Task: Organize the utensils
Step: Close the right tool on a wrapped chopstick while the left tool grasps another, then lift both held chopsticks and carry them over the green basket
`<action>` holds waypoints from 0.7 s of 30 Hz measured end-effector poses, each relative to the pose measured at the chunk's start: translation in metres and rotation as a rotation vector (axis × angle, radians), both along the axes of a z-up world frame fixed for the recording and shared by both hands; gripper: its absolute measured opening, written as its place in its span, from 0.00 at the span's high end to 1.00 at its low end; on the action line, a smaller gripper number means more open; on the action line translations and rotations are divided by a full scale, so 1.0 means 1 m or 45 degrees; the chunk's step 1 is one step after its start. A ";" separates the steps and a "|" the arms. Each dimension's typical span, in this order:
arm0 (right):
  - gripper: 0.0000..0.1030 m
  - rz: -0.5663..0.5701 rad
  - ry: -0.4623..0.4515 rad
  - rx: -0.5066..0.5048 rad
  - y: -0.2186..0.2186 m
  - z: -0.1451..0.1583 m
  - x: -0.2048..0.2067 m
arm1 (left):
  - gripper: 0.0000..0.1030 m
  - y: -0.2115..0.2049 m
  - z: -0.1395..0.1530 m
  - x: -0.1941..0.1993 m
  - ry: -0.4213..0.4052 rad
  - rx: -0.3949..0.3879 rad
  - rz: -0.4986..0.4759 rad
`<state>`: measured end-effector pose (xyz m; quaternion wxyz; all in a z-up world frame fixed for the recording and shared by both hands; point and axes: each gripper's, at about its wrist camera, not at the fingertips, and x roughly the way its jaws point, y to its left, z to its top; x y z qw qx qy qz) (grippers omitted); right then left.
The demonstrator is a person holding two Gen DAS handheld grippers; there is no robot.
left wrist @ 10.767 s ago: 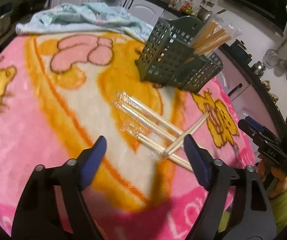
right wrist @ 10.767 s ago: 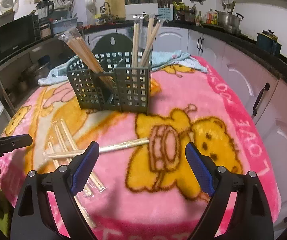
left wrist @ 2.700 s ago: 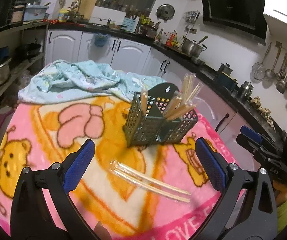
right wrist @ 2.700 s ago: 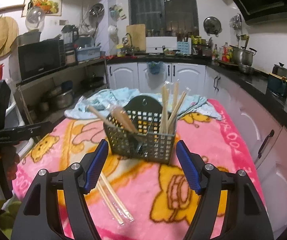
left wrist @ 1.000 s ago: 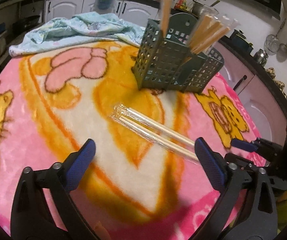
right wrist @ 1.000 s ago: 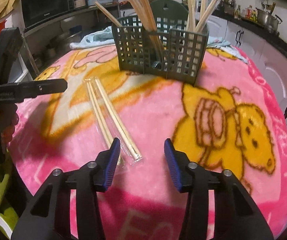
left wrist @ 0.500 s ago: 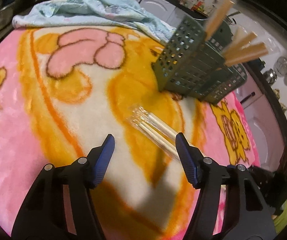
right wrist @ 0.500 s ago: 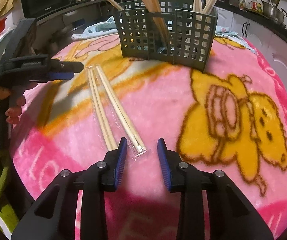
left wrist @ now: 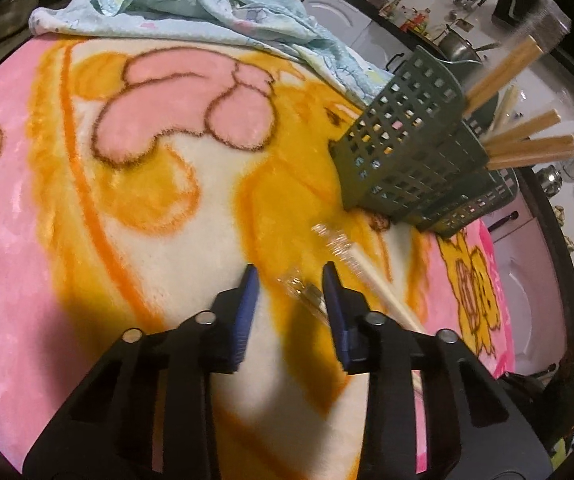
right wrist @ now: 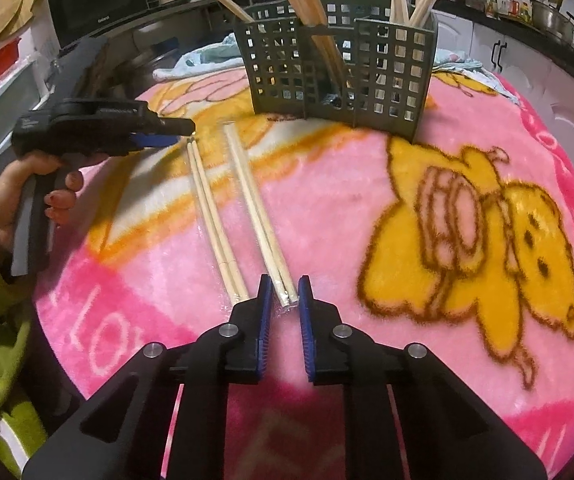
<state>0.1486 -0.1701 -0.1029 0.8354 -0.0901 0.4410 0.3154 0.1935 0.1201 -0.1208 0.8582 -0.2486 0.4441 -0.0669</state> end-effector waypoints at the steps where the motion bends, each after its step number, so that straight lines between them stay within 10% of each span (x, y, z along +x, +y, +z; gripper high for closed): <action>1: 0.88 -0.005 -0.006 0.003 -0.001 0.002 0.000 | 0.79 0.001 0.000 0.002 0.005 -0.003 0.003; 21: 0.91 -0.055 -0.165 0.087 -0.014 0.056 -0.017 | 1.00 -0.026 0.014 0.000 -0.085 0.157 -0.095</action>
